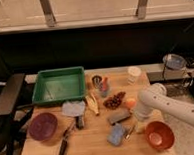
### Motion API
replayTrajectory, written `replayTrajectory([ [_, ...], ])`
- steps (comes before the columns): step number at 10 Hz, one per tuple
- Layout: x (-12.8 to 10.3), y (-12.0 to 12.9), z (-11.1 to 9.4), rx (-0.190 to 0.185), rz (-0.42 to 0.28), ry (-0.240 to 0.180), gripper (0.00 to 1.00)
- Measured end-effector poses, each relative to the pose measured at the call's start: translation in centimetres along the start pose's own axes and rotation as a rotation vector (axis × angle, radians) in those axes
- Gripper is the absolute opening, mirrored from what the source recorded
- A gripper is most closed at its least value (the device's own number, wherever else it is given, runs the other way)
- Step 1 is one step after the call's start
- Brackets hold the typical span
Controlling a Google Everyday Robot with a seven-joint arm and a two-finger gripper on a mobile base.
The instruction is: Place fork in red bowl
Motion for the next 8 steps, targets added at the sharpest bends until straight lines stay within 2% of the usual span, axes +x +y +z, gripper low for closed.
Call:
replayTrajectory([
  [2,0.0,-0.1,-0.4,0.004,0.003,-0.003,0.08],
  [3,0.0,0.4,-0.3,-0.012,-0.001,0.0,0.01],
  [5,0.1,0.4,-0.4,-0.009,-0.001,0.001,0.0],
  [8,0.3,0.5,-1.2,0.041,-0.006,-0.021,0.0],
])
